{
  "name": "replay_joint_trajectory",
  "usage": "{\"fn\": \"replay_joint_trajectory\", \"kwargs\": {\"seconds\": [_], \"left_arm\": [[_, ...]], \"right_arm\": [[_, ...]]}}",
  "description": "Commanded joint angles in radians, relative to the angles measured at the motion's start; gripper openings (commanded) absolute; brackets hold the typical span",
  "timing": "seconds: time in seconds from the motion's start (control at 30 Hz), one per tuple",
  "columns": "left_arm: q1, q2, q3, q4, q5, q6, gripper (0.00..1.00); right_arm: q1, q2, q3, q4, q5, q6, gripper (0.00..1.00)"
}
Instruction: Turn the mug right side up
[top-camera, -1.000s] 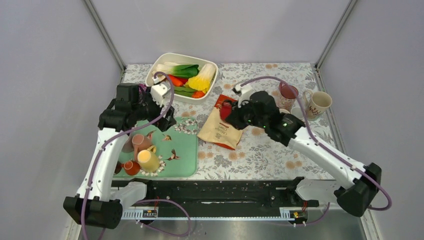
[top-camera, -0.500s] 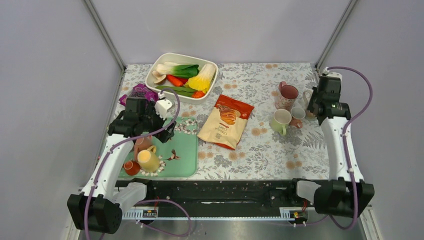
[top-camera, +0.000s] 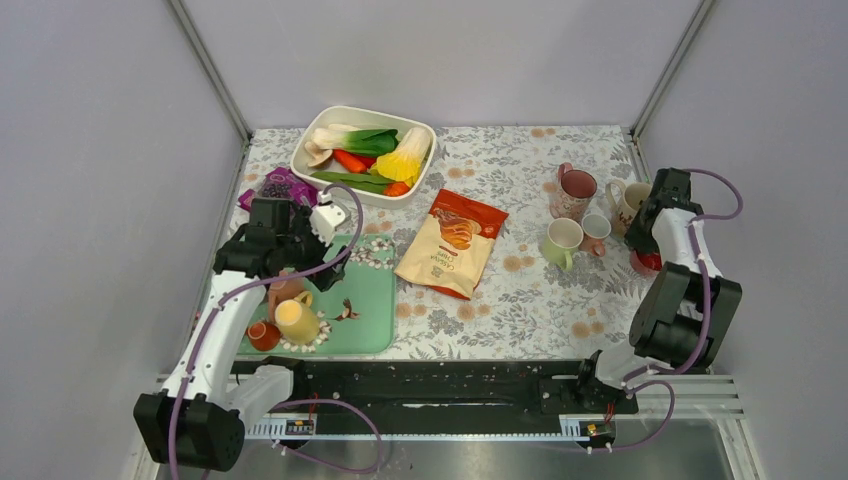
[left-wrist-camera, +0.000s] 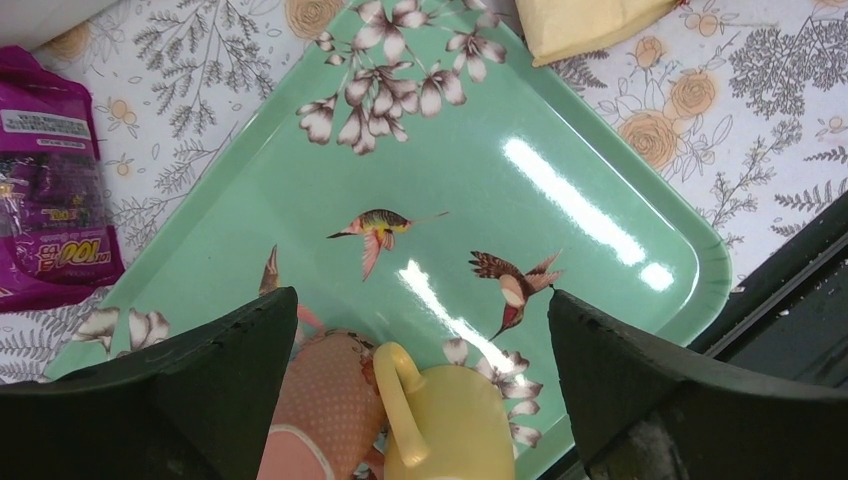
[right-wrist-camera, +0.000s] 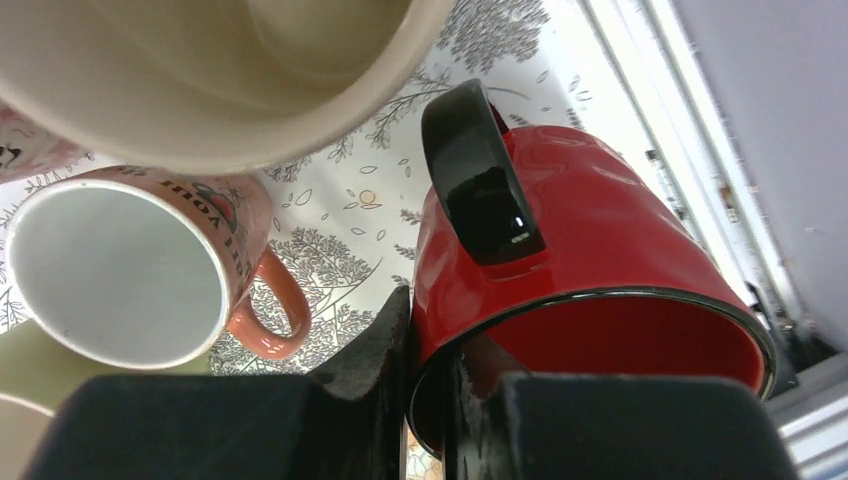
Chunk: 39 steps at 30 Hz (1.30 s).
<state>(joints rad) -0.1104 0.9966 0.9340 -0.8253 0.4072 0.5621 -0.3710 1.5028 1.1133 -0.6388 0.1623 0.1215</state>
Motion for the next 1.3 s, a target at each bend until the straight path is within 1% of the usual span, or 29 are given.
{"fn": "replay_joint_trajectory", "kwargs": {"seconds": [0.0, 0.13, 0.27, 0.3, 0.33, 0.37, 0.53, 0.63, 0.83, 0.93, 1.07, 1.17, 1.27], "left_arm": [[0.005, 0.017, 0.026, -0.07, 0.0, 0.065, 0.99], [0.007, 0.052, 0.045, -0.134, -0.018, 0.11, 0.99], [0.006, 0.083, 0.058, -0.162, -0.029, 0.128, 0.99], [0.006, 0.088, 0.06, -0.166, -0.028, 0.128, 0.99], [0.006, 0.093, 0.063, -0.171, -0.026, 0.13, 0.99], [0.006, 0.096, 0.064, -0.177, -0.022, 0.134, 0.99], [0.006, 0.102, 0.065, -0.197, -0.013, 0.172, 0.99], [0.006, 0.131, 0.092, -0.283, -0.028, 0.231, 0.99], [0.005, 0.193, 0.131, -0.388, -0.173, 0.308, 0.99], [0.006, 0.224, 0.165, -0.388, -0.251, 0.25, 0.99], [0.007, 0.226, 0.218, -0.351, -0.298, 0.187, 0.99], [0.014, 0.303, 0.292, -0.347, -0.347, 0.123, 0.99], [0.044, 0.407, 0.354, -0.367, -0.392, 0.083, 0.99]], "right_arm": [[-0.015, 0.048, 0.017, 0.073, -0.06, 0.029, 0.0], [-0.017, 0.117, 0.051, 0.043, -0.087, 0.025, 0.0], [-0.019, 0.17, 0.07, 0.031, -0.112, 0.026, 0.01], [-0.019, 0.181, 0.074, 0.028, -0.116, 0.026, 0.07], [-0.019, 0.189, 0.079, 0.023, -0.122, 0.026, 0.17], [-0.018, 0.195, 0.085, 0.018, -0.127, 0.027, 0.24], [-0.019, 0.165, 0.103, -0.01, -0.13, 0.027, 0.5], [-0.019, 0.093, 0.089, 0.005, -0.114, 0.031, 0.59], [-0.001, -0.088, 0.064, 0.021, -0.079, 0.039, 0.79], [0.08, -0.185, 0.047, 0.026, -0.027, 0.022, 0.83], [0.282, -0.282, 0.021, 0.031, 0.037, 0.004, 0.84], [0.399, -0.336, -0.008, 0.057, 0.051, 0.026, 0.84], [0.508, -0.381, -0.058, 0.124, 0.076, 0.047, 0.84]]}}
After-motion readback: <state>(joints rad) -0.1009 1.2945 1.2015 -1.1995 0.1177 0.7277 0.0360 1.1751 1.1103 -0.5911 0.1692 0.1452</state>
